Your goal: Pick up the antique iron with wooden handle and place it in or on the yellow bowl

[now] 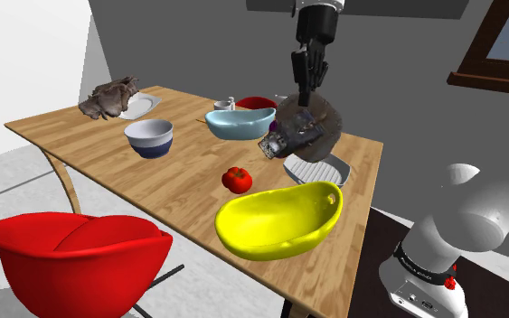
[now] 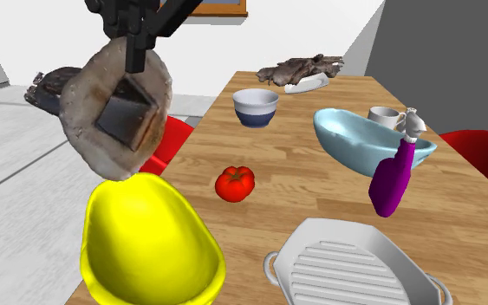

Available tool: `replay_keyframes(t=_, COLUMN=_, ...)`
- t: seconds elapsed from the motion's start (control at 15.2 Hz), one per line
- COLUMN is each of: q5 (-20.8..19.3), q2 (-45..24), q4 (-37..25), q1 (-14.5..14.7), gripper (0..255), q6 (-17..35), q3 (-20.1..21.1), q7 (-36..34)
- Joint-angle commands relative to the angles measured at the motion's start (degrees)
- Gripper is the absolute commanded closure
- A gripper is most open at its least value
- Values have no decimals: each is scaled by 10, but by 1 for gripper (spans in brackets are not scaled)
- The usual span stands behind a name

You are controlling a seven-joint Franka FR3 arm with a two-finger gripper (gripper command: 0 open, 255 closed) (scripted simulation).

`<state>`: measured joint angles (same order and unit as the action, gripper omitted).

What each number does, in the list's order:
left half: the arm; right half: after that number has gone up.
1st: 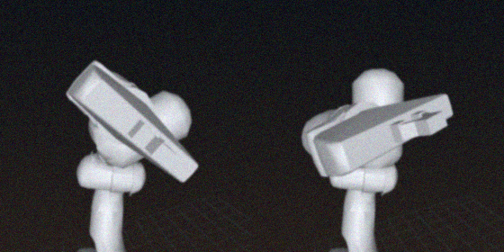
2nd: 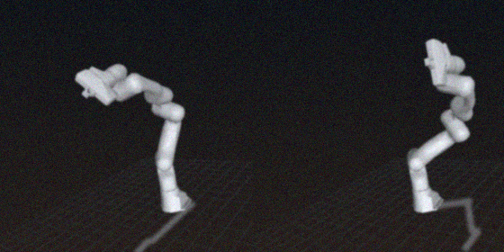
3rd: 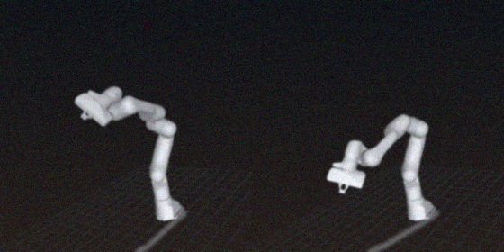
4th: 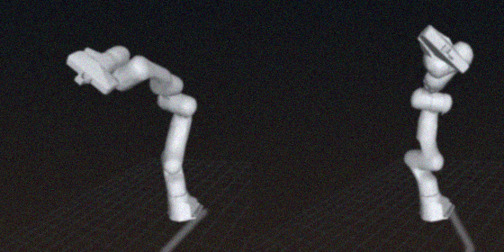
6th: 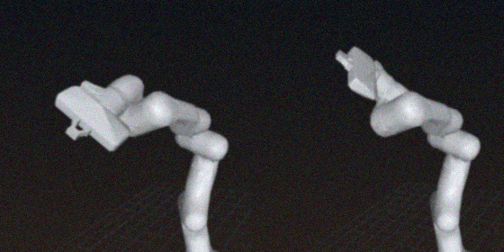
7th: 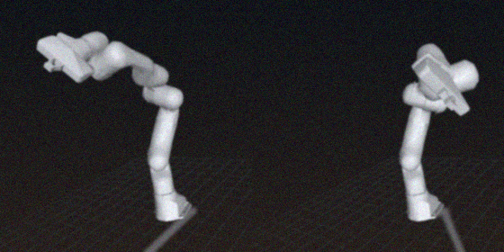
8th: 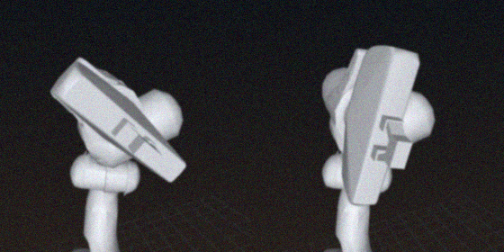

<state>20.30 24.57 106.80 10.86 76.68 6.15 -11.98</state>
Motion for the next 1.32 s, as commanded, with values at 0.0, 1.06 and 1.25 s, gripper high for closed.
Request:
replay_keyframes(t=0.0, q5=0, q2=6, q4=21, q1=0, gripper=255, q6=15, q3=1, q7=4)
replay_keyframes(t=1.06, q5=4, q2=37, q4=170, q1=0, gripper=255, q6=128, q3=11, q7=39)
replay_keyframes(t=1.25, q5=6, q2=40, q4=195, q1=0, gripper=255, q6=150, q3=13, q7=45)
